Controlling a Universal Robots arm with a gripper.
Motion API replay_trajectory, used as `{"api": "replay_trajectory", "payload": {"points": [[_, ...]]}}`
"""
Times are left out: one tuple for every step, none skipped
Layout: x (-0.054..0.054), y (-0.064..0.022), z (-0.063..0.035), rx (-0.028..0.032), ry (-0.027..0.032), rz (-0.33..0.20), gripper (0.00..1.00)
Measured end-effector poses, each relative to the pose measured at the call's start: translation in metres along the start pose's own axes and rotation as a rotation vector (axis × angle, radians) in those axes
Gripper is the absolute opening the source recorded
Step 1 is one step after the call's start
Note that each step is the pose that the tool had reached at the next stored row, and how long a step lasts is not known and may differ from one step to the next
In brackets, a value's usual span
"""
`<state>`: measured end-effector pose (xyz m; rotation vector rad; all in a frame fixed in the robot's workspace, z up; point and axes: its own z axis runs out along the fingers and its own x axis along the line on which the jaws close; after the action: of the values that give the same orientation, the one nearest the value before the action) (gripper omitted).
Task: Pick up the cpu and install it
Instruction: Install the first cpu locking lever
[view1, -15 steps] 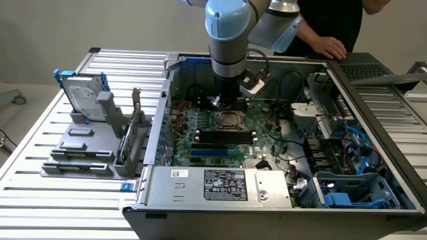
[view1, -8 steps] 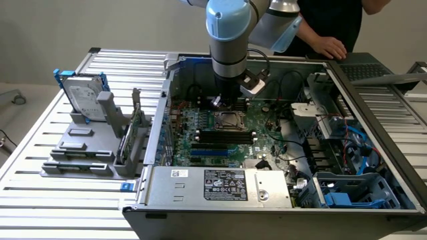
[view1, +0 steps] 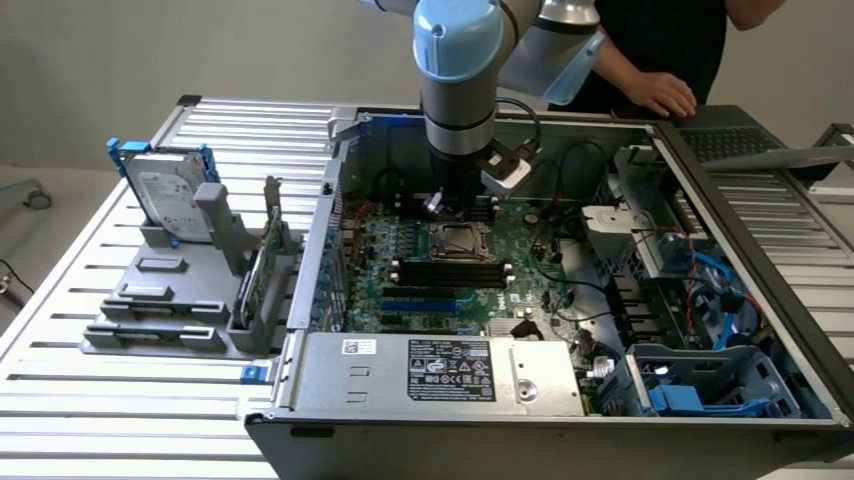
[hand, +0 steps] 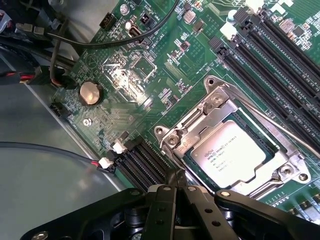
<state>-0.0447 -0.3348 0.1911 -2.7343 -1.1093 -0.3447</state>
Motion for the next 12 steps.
{"api": "replay_trajectory", "payload": {"points": [[0.0001, 0.0001, 0.0000, -0.0002, 0.0001, 0.001, 0.11], [0.0001, 0.0001, 0.0000, -0.0004, 0.0001, 0.001, 0.11], [0.0002, 0.0002, 0.0001, -0.0005, 0.0002, 0.002, 0.11], [0.0002, 0.0002, 0.0001, -0.0005, 0.0000, 0.002, 0.11], [0.0003, 0.0003, 0.0001, -0.0005, -0.0001, 0.003, 0.11], [0.0003, 0.0003, 0.0001, -0.0005, -0.0002, 0.003, 0.11], [0.0003, 0.0004, 0.0001, -0.0004, -0.0004, 0.003, 0.11], [0.0004, 0.0004, 0.0001, -0.0003, -0.0005, 0.004, 0.11], [0.0004, 0.0004, 0.0001, 0.0000, -0.0008, 0.004, 0.11], [0.0005, 0.0005, 0.0001, 0.0003, -0.0011, 0.004, 0.11], [0.0006, 0.0005, 0.0000, 0.0008, -0.0015, 0.005, 0.11], [0.0006, 0.0005, -0.0002, 0.0012, -0.0019, 0.005, 0.11]]}}
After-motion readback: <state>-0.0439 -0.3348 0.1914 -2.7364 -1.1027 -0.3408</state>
